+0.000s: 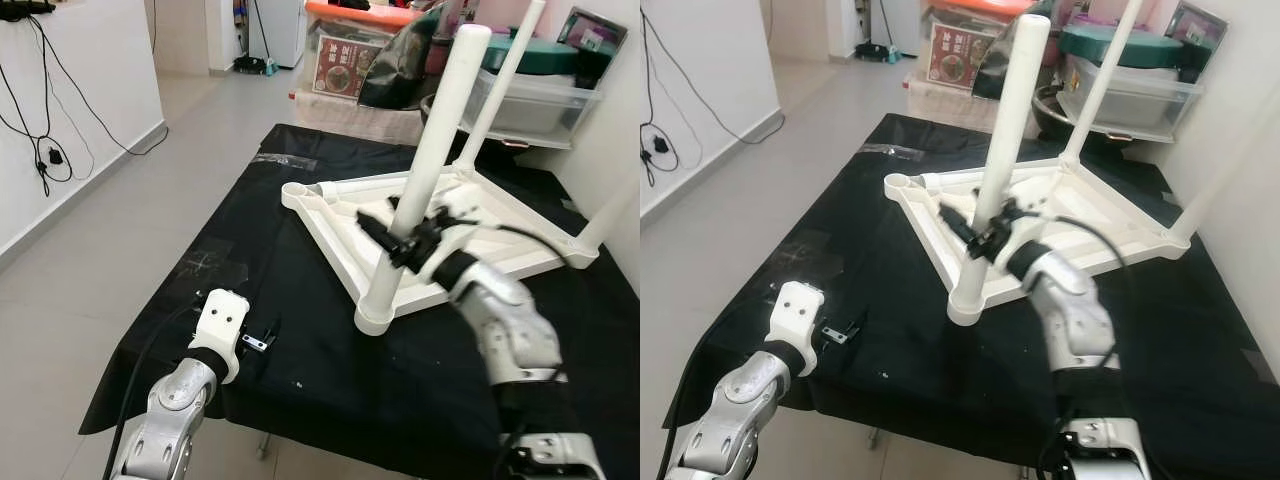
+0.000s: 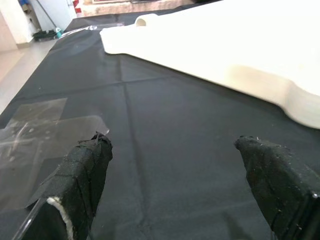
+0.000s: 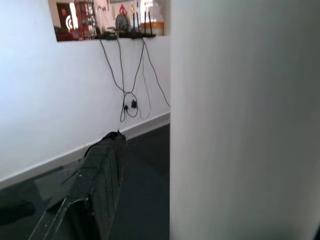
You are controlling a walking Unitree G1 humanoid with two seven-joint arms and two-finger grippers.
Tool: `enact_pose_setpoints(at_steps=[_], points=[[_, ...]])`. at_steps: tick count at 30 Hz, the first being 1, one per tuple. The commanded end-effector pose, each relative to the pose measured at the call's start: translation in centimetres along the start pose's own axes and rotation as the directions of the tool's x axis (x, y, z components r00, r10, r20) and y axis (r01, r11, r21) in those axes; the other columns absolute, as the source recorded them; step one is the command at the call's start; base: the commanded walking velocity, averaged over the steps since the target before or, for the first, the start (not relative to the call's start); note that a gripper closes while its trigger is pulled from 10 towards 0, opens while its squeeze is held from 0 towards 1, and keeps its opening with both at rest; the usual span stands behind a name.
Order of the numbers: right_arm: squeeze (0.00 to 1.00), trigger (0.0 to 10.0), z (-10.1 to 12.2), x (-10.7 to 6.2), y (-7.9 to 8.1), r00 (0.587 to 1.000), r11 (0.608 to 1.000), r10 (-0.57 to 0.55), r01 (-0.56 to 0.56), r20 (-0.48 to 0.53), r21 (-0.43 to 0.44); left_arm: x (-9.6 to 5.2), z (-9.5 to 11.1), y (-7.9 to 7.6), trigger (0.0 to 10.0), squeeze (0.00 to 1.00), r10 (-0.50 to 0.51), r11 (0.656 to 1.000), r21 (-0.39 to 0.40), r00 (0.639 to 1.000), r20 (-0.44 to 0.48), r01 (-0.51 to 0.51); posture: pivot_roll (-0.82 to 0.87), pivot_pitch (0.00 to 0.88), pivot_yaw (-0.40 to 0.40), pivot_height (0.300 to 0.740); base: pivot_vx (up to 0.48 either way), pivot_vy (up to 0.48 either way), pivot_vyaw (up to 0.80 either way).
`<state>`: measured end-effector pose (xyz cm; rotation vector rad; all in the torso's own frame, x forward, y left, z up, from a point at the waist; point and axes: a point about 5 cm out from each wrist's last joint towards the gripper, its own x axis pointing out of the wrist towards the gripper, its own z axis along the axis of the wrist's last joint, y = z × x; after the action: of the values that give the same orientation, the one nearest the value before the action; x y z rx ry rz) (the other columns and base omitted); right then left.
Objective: Building children table
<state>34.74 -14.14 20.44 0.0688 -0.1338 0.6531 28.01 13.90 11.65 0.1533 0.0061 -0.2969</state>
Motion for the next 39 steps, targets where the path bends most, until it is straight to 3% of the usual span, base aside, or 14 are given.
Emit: enact_pose_setpoints(at_steps=[1, 2, 8, 9, 12, 16, 18, 21, 22, 26, 27, 29, 31, 39], points=[[0.0, 8.4, -0.7, 1.1, 0.8, 0.999, 1.0, 0.025, -0.025, -0.026, -0.002, 0.0, -0.1, -0.2, 10.0, 0.0, -0.007, 1.0, 0.007, 1.0, -0.004, 0.007, 0.12, 0.0, -0.141, 0.74, 0.0, 0.0, 0.0], [0.0, 0.0, -0.5, 1.9, 1.0, 1.0, 0.997, -0.016, 0.014, 0.019, 0.071, -0.1, 0.0, 0.0, 10.0, 0.0, 0.0, 1.0, 0.007, 1.0, -0.001, 0.0, 0.14, 0.0, -0.146, 0.74, 0.0, 0.0, 0.0], [0.0, 0.0, -2.7, 0.6, -2.3, 0.871, 0.874, -0.478, 0.485, -0.113, 0.038, -0.3, -0.1, 0.2, 10.0, 0.0, 0.007, 1.0, 0.007, 1.0, -0.004, -0.007, 0.12, 0.0, -0.14, 0.74, 0.0, 0.0, 0.0], [0.0, 0.0, -4.5, -2.4, -4.7, 0.665, 0.681, -0.723, 0.732, -0.186, -0.03, -0.2, -0.2, 0.1, 10.0, 0.0, 0.006, 1.0, 0.004, 1.0, -0.006, -0.006, 0.11, 0.0, -0.14, 0.74, 0.0, 0.0, 0.0], [0.0, 0.0, -5.9, -7.4, -6.6, 0.364, 0.389, -0.908, 0.916, -0.208, -0.096, -0.3, -0.2, 0.0, 10.0, 0.0, 0.004, 1.0, 0.0, 1.0, -0.007, -0.004, 0.11, 0.0, -0.14, 0.74, 0.0, 0.0, 0.0], [0.0, 0.0, -6.1, -8.6, -6.6, 0.303, 0.329, -0.932, 0.937, -0.198, -0.114, -0.3, -0.3, -0.1, 10.0, 0.0, 0.001, 1.0, -0.003, 1.0, -0.01, -0.001, 0.1, 0.0, -0.129, 0.74, 0.0, 0.0, 0.0], [0.0, 7.8, -6.6, -7.9, -5.0, 0.365, 0.395, -0.897, 0.915, -0.25, -0.081, -0.4, -0.5, -0.3, 10.0, 0.0, -0.007, 1.0, -0.005, 1.0, -0.015, 0.007, 0.08, 0.0, -0.124, 0.74, 0.0, 0.0, 0.0], [0.0, 10.0, -6.0, -6.1, -3.2, 0.514, 0.526, -0.827, 0.85, -0.226, 0.008, -0.3, -0.5, -0.4, 10.0, 0.0, -0.013, 1.0, -0.006, 1.0, -0.015, 0.013, 0.09, 0.0, -0.125, 0.74, 0.0, 0.0, 0.0], [1.0, 10.0, -5.3, -5.4, -2.9, 0.558, 0.562, -0.809, 0.826, -0.186, 0.031, -0.2, -0.5, -0.3, 10.0, 0.0, -0.013, 1.0, -0.005, 1.0, -0.014, 0.013, 0.09, 0.0, -0.126, 0.74, 0.0, 0.0, 0.0], [1.0, 10.0, -3.0, -3.3, -3.0, 0.664, 0.66, -0.741, 0.748, -0.1, 0.071, -0.2, -0.4, -0.2, 10.0, 0.0, -0.008, 1.0, -0.003, 1.0, -0.011, 0.008, 0.1, 0.0, -0.131, 0.74, 0.0, 0.0, 0.0], [0.01, 10.0, -2.2, -2.4, -3.0, 0.73, 0.724, -0.678, 0.683, -0.084, 0.097, -0.2, -0.4, -0.1, 10.0, 0.0, -0.005, 1.0, -0.002, 1.0, -0.011, 0.005, 0.1, 0.0, -0.131, 0.74, 0.0, 0.0, 0.0], [0.01, 10.0, -1.7, -1.8, -3.0, 0.771, 0.763, -0.633, 0.637, -0.073, 0.114, -0.2, -0.4, 0.0, 10.0, 0.0, -0.004, 1.0, -0.001, 1.0, -0.011, 0.004, 0.1, 0.0, -0.131, 0.74, 0.0, 0.0, 0.0], [0.0, 10.0, 0.2, -0.7, -2.8, 0.919, 0.909, -0.393, 0.391, -0.012, 0.148, 0.0, -0.4, -0.1, 10.0, 0.0, -0.006, 1.0, 0.001, 1.0, -0.007, 0.006, 0.1, 0.0, -0.129, 0.74, 0.0, 0.0, 0.0], [0.0, 10.0, -2.7, -0.7, -2.2, 0.992, 0.997, -0.031, 0.04, -0.125, 0.072, 0.2, -0.1, -0.4, 10.0, 0.0, -0.014, 1.0, 0.002, 1.0, 0.001, 0.014, 0.12, 0.0, -0.137, 0.74, 0.0, 0.0, 0.0]])
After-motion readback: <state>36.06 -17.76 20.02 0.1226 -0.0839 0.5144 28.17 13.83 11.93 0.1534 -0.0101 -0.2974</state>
